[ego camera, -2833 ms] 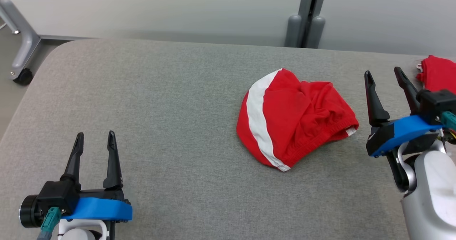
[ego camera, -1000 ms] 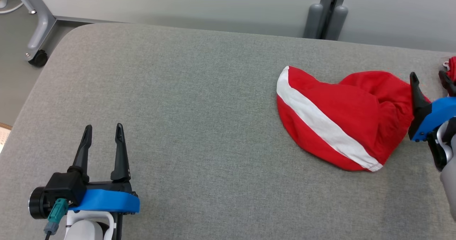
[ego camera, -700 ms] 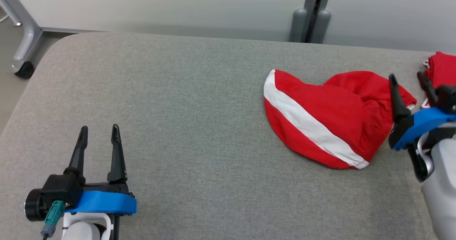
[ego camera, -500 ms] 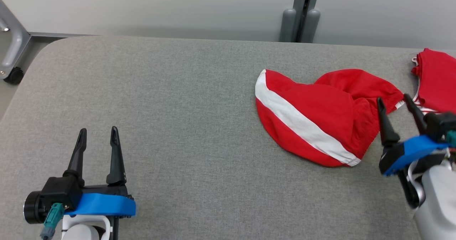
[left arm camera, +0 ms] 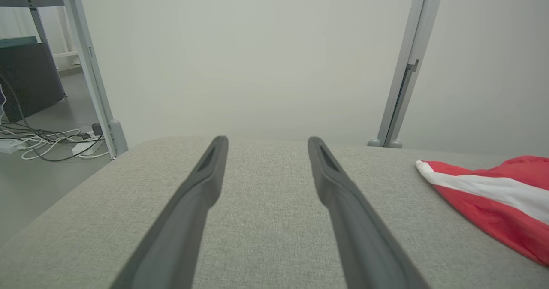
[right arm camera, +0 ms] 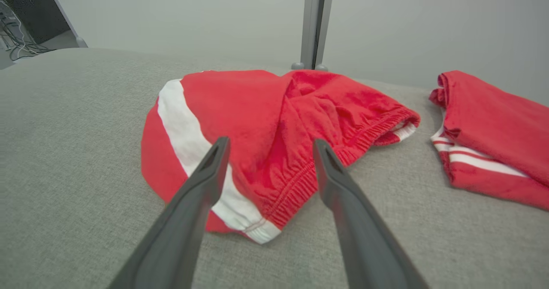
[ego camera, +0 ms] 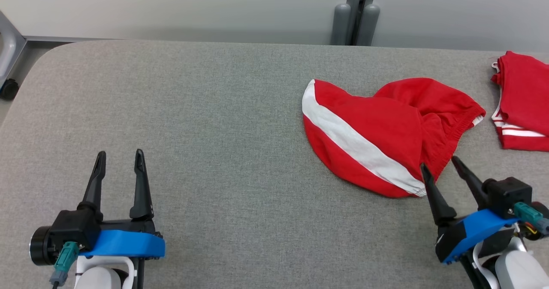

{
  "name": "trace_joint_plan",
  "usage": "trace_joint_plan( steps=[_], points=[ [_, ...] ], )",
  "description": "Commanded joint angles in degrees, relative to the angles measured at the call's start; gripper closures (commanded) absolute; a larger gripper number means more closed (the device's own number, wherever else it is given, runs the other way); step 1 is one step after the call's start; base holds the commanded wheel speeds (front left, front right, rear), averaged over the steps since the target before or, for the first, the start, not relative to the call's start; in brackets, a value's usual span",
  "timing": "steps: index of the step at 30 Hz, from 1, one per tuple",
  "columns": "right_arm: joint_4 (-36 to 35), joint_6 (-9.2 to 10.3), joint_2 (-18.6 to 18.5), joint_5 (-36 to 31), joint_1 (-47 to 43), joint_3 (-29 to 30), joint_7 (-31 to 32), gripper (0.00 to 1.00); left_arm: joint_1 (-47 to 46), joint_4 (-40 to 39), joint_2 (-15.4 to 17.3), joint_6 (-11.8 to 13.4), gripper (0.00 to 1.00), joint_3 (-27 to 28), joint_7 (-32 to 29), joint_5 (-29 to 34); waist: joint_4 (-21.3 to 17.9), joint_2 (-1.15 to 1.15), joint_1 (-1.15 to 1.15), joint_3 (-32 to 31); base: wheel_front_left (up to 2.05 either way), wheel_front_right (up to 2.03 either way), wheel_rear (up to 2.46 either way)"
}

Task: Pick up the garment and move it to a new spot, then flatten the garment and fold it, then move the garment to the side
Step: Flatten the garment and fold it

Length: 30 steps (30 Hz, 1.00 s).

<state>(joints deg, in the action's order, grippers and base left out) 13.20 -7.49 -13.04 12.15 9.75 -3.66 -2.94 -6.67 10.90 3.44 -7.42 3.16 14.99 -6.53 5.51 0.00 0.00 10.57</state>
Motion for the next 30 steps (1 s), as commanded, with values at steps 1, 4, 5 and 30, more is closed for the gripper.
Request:
trace_joint_plan(
  steps=[1,4,5,30],
  points=[
    [-0.9,-0.01,0.1,-0.5,-1.5,-0.4,1.3,0.00,-0.7,0.0,0.3,-0.1,0.00,-0.1,0.3,-0.2,0.2,0.00,0.00,0.1,0.00,0.00,0.00],
    [-1.8,-0.01,-0.4,-1.6,-2.0,-1.0,3.4,0.00,-0.9,0.2,0.2,-0.1,0.00,-0.5,0.3,-0.3,0.7,0.00,0.00,0.3,0.00,0.00,0.00],
    [-1.6,-0.01,-0.6,-2.2,-1.9,-1.2,3.8,0.00,-1.1,0.2,0.2,-0.1,0.00,-0.7,0.3,-0.4,1.0,0.00,0.00,0.4,0.00,0.00,0.00],
    [14.8,-0.01,-1.9,0.1,2.8,-7.5,0.3,1.00,1.6,1.5,0.2,-0.1,0.00,0.0,0.3,-0.4,0.3,0.00,0.00,-4.0,0.00,0.00,0.00]
  ],
)
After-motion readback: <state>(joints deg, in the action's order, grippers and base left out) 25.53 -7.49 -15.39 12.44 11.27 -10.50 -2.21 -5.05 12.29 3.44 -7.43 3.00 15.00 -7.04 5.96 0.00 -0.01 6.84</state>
